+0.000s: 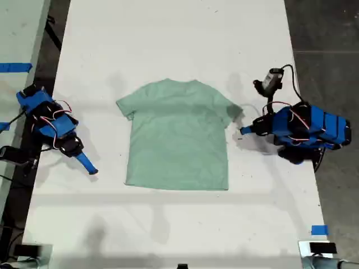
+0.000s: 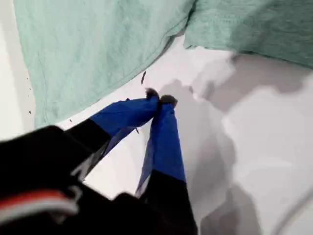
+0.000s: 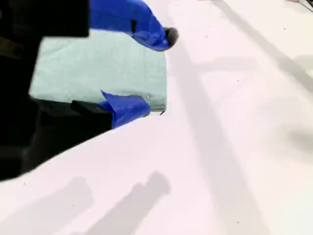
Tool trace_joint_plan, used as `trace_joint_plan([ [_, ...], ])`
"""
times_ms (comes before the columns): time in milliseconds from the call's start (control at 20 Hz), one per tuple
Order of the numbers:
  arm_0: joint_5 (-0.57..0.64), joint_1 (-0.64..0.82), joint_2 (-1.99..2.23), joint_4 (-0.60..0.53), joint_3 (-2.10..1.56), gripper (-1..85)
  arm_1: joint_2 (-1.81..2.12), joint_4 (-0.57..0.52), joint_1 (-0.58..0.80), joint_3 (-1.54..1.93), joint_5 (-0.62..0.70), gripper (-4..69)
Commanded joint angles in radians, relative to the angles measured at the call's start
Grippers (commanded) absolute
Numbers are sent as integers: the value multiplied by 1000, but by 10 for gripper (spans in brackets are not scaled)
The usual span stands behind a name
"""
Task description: Fold tshirt
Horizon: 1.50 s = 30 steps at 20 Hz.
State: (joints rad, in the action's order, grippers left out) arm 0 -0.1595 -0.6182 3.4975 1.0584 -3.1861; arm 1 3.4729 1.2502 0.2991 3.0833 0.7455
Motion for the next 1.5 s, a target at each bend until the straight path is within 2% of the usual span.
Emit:
trace_joint_plan([
  [0,130,930,101,2,-2,1,9,23,37,-21,-403,9],
  [550,129,979,101,2,11,23,9,40,28,-32,-449,3],
  [650,54,962,101,11,31,1,9,80,-3,-92,-486,2],
  [700,54,968,101,5,44,1,9,84,-3,-121,-485,2],
  [850,61,983,52,-6,144,1,-72,106,26,-270,-422,2],
  [950,78,985,-138,-8,290,1,-247,126,80,-430,-354,2],
  [1050,138,1017,-367,51,497,1,-433,155,138,-604,-275,2],
  [1300,356,1166,-795,351,1019,1,-822,318,270,-1032,-100,2],
  [1450,508,1295,-992,469,1209,1,-989,385,345,-1204,-18,2],
])
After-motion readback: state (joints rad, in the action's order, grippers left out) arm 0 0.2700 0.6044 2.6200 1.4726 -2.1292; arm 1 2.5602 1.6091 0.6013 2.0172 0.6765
